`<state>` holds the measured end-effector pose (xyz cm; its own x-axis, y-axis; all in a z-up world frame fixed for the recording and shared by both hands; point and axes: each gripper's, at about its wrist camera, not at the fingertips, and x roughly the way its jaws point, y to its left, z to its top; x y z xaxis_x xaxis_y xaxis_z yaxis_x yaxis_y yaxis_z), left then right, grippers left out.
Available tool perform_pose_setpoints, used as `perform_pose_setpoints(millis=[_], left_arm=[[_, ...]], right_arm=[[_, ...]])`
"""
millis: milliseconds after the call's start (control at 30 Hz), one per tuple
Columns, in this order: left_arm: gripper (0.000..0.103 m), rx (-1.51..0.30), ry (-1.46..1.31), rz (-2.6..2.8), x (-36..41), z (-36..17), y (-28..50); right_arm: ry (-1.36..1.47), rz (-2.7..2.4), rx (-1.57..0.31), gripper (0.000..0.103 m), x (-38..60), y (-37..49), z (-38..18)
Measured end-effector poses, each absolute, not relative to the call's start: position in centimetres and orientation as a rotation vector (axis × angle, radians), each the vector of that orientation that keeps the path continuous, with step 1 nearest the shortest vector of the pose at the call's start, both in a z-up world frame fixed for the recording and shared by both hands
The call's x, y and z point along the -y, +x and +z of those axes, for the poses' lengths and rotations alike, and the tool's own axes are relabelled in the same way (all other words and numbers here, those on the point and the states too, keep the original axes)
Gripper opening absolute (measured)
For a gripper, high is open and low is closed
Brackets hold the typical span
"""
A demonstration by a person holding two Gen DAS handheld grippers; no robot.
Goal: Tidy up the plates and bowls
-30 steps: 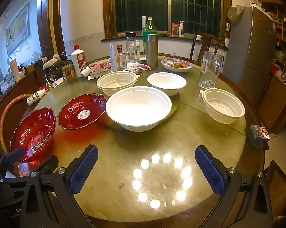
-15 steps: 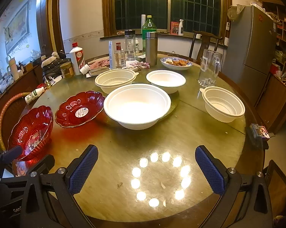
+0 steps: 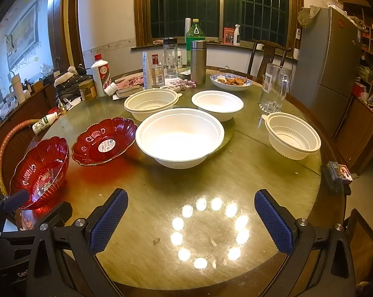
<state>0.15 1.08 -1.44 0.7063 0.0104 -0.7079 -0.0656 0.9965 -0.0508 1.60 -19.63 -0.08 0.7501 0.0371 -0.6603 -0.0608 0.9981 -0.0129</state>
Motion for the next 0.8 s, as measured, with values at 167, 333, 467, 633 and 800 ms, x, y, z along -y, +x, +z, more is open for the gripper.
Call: perform_pose_setpoints(millis=[167,333,467,633,800], left_arm=[[0.103,-0.788,-0.075,0.042,-1.06,-1.43,0.21],[0.103,-0.787,-0.071,0.038,-0.99,-1.39,0.24],[0.103,-0.786,-0.07,0.037,-0.93,-1.39,0.18],[0.103,-0.787,-0.07,0.036,-0.91,-1.39,0.12],[0.103,-0.786,-0.071,0.034,-0.84,-1.37,0.09]], right_arm=[[-0.035,0.054,-0.719,0.103,19.54,1.68,-0.12],[-0.036,0.055,-0.718,0.103,19.43,1.8,-0.21],[-0.037,0.057,-0.718,0.103,19.36,1.84,-0.21],[-0.036,0.056,-0.717,0.103,19.41,1.74,-0.24],[-0.035,0.053,-0.718,0.103,19.65,1.69,-0.19]])
